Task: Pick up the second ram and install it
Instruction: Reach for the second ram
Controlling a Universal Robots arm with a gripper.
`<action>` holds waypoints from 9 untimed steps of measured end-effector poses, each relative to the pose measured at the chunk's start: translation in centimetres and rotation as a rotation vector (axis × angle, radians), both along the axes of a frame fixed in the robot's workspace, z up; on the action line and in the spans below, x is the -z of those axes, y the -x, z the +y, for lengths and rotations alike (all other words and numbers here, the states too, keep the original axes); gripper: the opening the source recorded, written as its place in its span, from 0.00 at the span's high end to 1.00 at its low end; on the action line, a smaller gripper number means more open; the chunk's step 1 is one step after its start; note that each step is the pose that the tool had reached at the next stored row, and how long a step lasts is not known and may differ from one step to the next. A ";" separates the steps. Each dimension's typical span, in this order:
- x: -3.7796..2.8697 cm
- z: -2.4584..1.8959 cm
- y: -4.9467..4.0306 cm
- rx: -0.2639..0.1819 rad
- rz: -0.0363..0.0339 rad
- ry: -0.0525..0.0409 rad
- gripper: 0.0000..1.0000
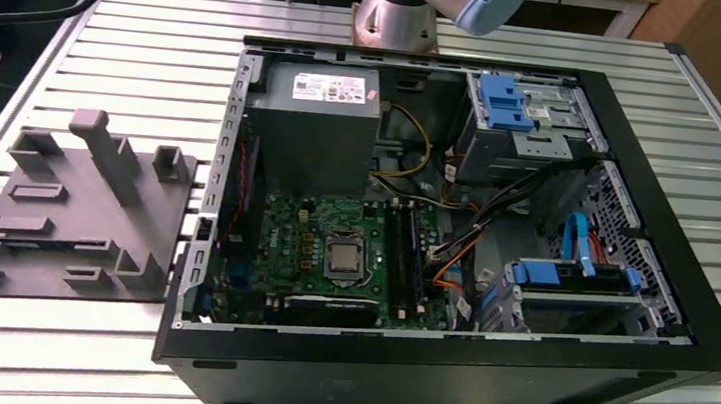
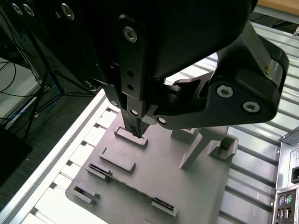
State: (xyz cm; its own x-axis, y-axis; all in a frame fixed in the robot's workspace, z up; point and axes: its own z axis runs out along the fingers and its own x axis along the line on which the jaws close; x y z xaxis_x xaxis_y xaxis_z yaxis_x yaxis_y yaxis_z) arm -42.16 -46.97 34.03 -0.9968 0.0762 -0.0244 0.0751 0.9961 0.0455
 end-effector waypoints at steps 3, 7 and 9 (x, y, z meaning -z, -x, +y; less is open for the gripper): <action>0.16 -0.06 0.08 0.000 0.0000 0.0000 0.89; 0.38 -0.14 0.19 0.000 0.0000 0.0000 0.89; 0.48 -0.18 0.24 0.000 0.0000 0.0000 0.89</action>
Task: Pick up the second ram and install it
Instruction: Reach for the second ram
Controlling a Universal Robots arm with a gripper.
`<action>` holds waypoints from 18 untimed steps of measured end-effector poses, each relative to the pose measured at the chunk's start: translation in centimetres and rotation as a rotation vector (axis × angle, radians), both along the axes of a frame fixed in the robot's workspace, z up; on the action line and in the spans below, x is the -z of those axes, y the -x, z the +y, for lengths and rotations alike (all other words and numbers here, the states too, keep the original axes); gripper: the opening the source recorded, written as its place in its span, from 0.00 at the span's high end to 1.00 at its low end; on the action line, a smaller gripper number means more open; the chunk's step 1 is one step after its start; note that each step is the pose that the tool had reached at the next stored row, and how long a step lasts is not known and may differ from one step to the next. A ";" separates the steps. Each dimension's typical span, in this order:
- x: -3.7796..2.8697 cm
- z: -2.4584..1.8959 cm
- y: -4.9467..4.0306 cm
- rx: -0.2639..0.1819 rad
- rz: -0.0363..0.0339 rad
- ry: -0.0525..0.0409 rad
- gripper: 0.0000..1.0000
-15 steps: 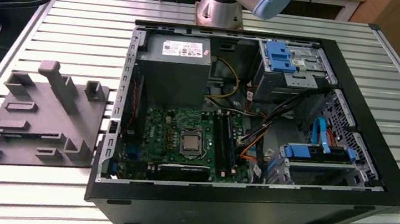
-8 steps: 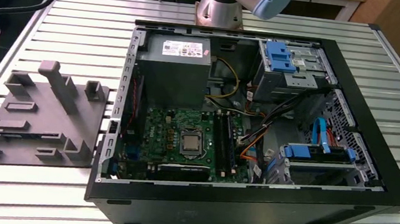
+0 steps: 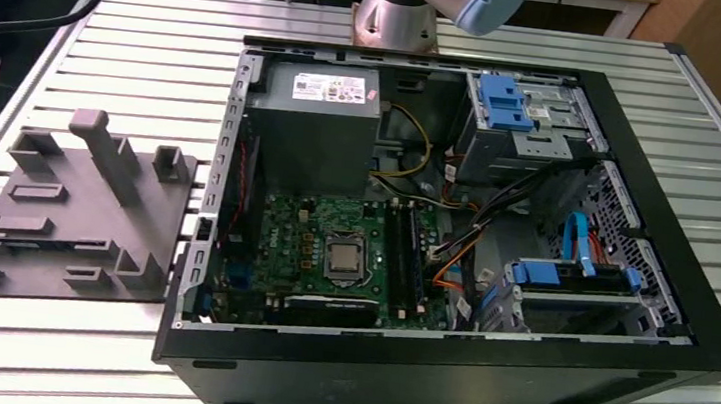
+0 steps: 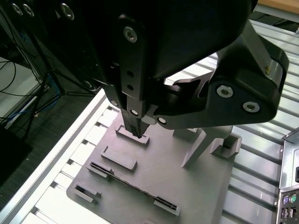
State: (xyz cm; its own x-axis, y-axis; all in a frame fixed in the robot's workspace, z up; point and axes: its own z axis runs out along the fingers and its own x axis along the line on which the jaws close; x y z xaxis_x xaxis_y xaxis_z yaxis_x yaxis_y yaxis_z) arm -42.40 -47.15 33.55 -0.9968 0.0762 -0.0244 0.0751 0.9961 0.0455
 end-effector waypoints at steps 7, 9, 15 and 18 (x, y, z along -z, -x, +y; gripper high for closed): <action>0.36 -0.17 0.17 0.000 0.0000 0.0000 0.89; 0.45 -0.22 0.20 0.000 0.0000 0.0000 0.89; 0.72 -0.38 0.29 0.000 0.0000 -0.0001 0.89; 0.84 -0.45 0.31 0.000 0.0001 0.0001 0.89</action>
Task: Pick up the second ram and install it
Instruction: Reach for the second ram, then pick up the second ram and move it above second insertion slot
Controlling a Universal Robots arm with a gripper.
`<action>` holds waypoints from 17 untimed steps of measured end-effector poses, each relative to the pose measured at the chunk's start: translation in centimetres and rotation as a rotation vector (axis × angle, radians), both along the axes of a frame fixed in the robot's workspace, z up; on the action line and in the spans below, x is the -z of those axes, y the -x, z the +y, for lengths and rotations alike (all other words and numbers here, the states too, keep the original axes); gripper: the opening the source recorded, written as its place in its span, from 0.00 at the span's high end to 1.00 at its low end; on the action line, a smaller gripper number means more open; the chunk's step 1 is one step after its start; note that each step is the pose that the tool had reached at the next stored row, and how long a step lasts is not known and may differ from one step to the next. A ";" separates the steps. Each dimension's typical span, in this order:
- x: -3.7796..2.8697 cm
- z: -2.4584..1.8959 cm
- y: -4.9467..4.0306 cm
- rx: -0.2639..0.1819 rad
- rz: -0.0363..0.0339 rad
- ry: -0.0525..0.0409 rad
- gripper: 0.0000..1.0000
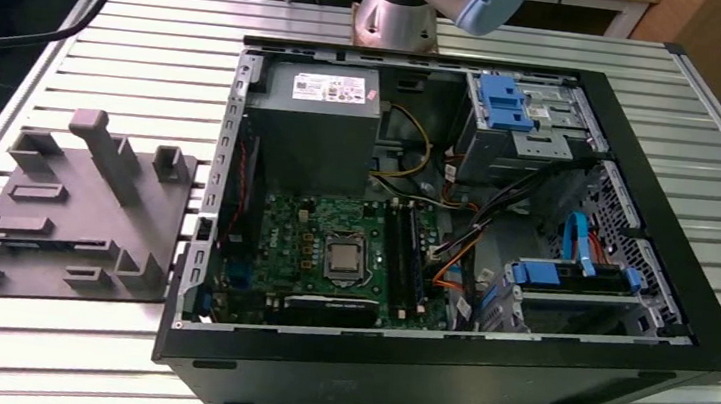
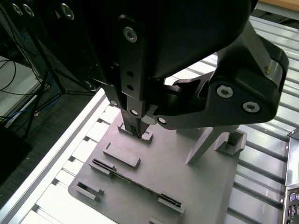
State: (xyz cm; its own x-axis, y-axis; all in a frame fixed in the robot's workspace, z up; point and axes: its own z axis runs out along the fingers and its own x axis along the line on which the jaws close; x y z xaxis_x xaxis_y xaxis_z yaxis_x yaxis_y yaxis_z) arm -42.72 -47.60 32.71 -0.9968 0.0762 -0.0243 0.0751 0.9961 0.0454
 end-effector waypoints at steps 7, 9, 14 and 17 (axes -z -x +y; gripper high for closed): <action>0.09 -0.03 0.00 0.000 -0.0001 0.0000 0.89; 0.09 -0.03 0.00 0.000 -0.0001 -0.0001 0.89; 0.11 -0.03 0.00 0.000 -0.0001 0.0000 0.89; 0.12 -0.03 0.00 0.000 0.0000 0.0000 0.89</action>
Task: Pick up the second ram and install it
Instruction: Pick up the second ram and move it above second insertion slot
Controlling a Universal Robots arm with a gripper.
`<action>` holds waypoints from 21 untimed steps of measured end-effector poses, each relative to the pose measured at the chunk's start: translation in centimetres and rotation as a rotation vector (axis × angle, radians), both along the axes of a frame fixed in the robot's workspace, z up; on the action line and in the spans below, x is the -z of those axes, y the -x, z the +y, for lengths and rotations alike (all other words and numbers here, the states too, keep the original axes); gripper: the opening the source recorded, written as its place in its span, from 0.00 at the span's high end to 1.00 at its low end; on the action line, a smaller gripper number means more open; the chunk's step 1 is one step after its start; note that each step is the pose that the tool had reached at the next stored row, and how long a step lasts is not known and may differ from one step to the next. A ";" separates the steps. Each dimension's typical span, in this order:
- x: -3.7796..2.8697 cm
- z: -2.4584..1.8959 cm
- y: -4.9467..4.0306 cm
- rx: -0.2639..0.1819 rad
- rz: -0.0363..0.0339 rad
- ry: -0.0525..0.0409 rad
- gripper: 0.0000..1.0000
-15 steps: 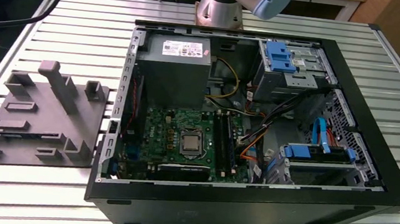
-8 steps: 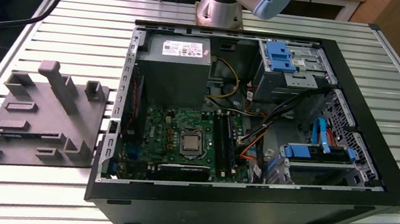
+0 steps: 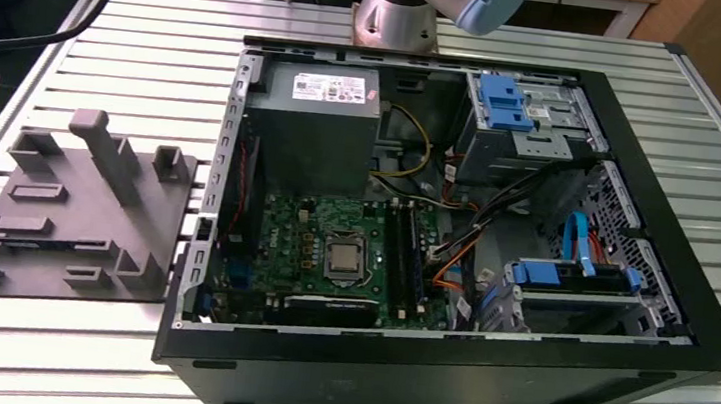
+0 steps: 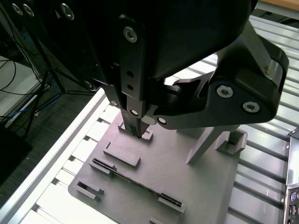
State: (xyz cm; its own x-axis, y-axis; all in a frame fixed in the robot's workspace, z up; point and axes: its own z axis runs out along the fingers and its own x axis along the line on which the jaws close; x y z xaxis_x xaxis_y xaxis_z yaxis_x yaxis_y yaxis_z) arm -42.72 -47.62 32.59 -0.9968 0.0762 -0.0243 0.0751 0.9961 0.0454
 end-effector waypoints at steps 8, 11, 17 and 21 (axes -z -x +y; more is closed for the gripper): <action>0.01 0.00 0.00 -0.015 0.0000 0.0000 0.89; 0.01 0.00 0.00 -0.045 -0.0001 -0.0001 0.89; 0.01 0.00 0.00 -0.135 -0.0001 -0.0001 0.89; 0.02 0.00 0.00 -0.195 -0.0001 -0.0001 0.89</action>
